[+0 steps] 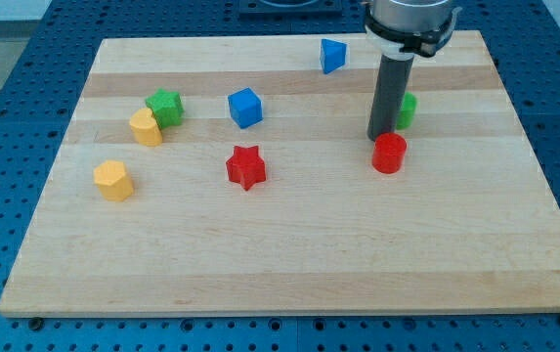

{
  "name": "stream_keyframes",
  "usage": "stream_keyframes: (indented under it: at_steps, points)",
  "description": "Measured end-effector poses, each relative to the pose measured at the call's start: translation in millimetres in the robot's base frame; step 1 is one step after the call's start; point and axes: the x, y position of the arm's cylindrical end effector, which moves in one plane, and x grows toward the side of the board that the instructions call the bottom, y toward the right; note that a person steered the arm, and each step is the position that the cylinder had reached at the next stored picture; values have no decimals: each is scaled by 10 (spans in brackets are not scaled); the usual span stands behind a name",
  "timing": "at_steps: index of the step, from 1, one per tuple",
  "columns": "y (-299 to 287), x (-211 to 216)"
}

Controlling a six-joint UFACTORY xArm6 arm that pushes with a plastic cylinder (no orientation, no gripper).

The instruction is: Place the red blocks horizontally to each other

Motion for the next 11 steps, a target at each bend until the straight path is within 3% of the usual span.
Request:
stream_keyframes:
  at_steps: [3,4,5,7,9,11]
  points:
    - [-151,161]
    - [180,256]
    - [-14,227]
    - [-561,-633]
    - [-817,-1022]
    - [-1615,-1366]
